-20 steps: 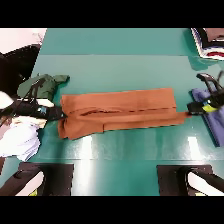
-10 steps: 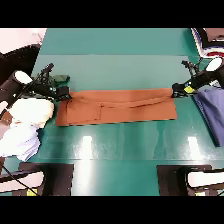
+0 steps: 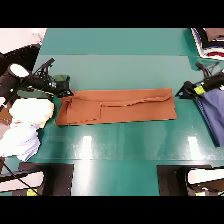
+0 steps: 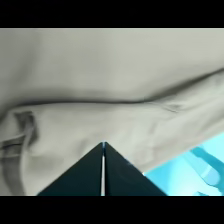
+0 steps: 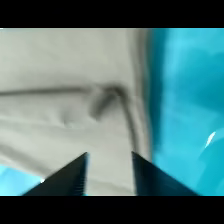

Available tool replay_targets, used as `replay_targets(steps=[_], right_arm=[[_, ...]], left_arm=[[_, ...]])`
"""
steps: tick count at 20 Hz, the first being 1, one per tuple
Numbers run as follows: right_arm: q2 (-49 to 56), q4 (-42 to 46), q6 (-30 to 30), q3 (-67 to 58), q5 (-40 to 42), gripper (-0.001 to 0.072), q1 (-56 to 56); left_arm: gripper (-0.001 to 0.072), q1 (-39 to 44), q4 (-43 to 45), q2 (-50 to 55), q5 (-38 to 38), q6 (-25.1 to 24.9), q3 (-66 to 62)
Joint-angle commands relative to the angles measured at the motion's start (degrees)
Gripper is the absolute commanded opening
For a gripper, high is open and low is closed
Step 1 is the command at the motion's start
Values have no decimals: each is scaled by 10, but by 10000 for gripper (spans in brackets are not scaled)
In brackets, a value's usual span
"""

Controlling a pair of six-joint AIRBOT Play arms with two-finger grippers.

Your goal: Fold the shirts.

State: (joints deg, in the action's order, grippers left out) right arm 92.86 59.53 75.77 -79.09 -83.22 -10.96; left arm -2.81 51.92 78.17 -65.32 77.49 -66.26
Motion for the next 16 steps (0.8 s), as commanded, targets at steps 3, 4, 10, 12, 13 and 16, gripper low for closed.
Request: replay_targets(steps=[3, 4, 10, 12, 13, 16], right_arm=[[0, -25, -47, 106, 12, 528, -93], [7, -51, -61, 120, 16, 527, -95], [67, -148, -99, 99, 21, 492, -28], [76, -144, -107, 79, 23, 285, 7], [76, -143, -109, 72, 27, 203, 22], [70, -144, -108, 33, 17, 15, 40]], left_arm=[[27, 31, -43, -13, 9, 1, -8], [26, 53, -43, -13, 29, 3, -8], [26, 181, -41, 8, 104, 57, -8], [26, 217, -42, 32, 121, 75, -9], [26, 233, -43, 46, 142, 88, -9], [26, 270, -43, 97, 170, 105, -39]])
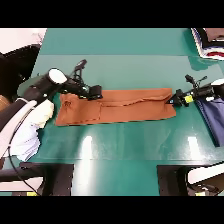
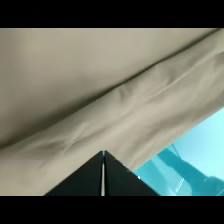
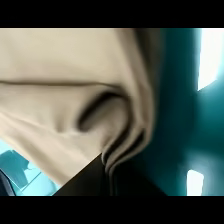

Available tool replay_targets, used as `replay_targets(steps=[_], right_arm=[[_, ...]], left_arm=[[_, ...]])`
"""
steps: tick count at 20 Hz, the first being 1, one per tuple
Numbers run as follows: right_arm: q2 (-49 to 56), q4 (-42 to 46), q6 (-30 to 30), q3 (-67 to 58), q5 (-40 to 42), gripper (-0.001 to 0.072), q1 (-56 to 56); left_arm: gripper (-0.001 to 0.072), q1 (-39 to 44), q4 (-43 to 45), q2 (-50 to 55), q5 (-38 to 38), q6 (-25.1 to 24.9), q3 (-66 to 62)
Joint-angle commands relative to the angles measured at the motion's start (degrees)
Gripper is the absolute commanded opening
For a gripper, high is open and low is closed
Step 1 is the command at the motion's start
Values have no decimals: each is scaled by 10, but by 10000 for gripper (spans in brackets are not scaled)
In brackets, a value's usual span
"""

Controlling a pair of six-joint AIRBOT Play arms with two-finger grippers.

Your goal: Fold the shirts.

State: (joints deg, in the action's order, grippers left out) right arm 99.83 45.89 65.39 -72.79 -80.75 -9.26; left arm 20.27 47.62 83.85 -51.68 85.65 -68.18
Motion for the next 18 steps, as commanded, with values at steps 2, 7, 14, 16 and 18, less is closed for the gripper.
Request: replay_targets(steps=[2, 7, 14, 16, 18], right_arm=[[-31, -13, 11, -63, -30, 14, 23], [-134, -14, 58, -156, -51, 14, 59], [-173, -17, 105, -268, -47, 14, 187], [-166, -40, 106, -290, -43, 14, 223], [-156, -72, 106, -304, -32, 14, 254]], left_arm=[[25, 52, 0, 77, 15, 24, -59], [26, 79, 0, 162, 3, 25, -156], [26, 103, -2, 233, -17, 25, -219], [25, 112, -1, 242, -14, 24, -219], [25, 116, 2, 246, -1, 24, -219]])
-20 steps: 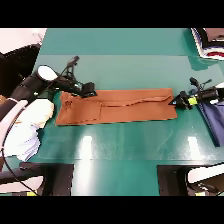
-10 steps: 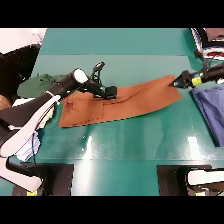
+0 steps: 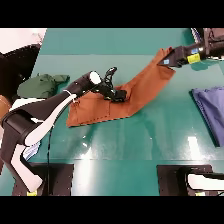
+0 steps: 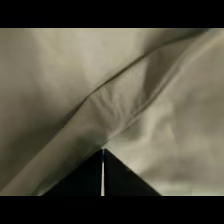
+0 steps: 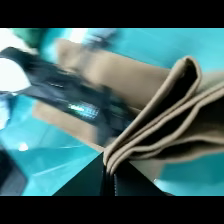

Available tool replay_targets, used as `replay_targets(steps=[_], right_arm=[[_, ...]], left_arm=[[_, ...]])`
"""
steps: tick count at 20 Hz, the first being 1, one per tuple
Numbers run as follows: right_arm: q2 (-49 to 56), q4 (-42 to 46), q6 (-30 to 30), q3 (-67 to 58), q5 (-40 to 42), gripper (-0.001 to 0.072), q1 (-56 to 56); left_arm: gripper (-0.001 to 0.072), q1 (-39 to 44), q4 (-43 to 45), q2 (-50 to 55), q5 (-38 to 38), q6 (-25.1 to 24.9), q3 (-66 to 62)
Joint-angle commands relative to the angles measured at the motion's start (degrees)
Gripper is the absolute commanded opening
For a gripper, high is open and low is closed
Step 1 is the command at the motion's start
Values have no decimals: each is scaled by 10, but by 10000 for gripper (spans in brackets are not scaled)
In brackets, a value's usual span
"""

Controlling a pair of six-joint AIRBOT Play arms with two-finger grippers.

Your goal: Fold the shirts.

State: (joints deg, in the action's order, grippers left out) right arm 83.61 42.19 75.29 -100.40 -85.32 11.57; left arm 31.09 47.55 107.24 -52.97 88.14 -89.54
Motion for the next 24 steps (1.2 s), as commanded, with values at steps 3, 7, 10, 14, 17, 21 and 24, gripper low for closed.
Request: replay_targets(steps=[3, 7, 10, 14, 17, 21, 24], right_arm=[[22, -68, 6, -38, 38, 14, 85], [47, -67, 5, -57, 52, 14, 142], [77, -67, 5, -73, 108, 15, 217], [163, -64, 1, -118, 221, 22, 338], [229, -62, -9, -173, 216, 576, 382], [214, -60, -12, -123, 130, 366, 350], [145, -8, -11, -21, 104, 366, 292]], left_arm=[[26, -3, 4, 10, 22, -6, -6], [26, -76, 65, -60, -45, -18, -6], [26, -164, 153, -159, -88, -30, -6], [27, -292, 204, -282, -97, -43, -6], [27, -359, 205, -329, -123, -47, -6], [27, -395, 206, -342, -172, -62, -5], [27, -395, 208, -342, -193, -61, -4]])
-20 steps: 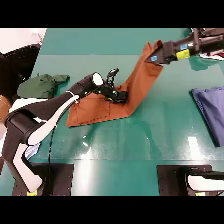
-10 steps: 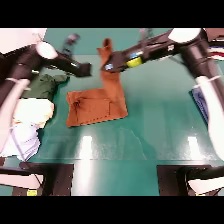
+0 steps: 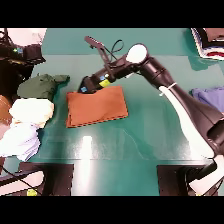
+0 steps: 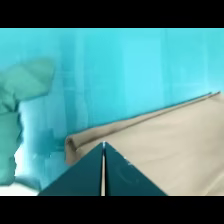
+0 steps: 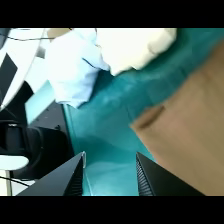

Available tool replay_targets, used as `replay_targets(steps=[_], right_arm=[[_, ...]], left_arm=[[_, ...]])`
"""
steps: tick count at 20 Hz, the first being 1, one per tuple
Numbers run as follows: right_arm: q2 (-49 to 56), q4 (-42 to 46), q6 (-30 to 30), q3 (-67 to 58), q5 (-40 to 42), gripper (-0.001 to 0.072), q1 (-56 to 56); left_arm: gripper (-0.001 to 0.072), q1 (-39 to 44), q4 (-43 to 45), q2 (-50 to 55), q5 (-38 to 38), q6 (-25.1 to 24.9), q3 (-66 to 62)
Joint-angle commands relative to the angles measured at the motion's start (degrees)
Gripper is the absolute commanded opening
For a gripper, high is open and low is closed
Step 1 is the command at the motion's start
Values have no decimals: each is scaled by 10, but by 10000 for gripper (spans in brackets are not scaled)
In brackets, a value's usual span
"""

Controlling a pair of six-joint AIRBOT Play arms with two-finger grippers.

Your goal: Fold the shirts.

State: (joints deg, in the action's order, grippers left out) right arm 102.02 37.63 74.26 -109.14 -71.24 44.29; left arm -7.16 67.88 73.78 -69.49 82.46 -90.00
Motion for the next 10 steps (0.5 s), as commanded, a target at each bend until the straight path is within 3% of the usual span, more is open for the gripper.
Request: replay_targets(steps=[1, 5, 8, 10], right_arm=[[-63, 62, 4, 104, -35, 367, -58], [-140, 147, 50, 262, 18, 367, -162], [-134, 107, 54, 342, 51, 538, -225], [-101, 59, 31, 367, 52, 537, -239]], left_arm=[[27, -13, 4, -7, -30, -4, 0], [27, -13, 2, -7, -29, -5, 0], [27, -13, 2, -6, -11, -4, 3], [27, -13, 2, -6, -10, -4, 3]])
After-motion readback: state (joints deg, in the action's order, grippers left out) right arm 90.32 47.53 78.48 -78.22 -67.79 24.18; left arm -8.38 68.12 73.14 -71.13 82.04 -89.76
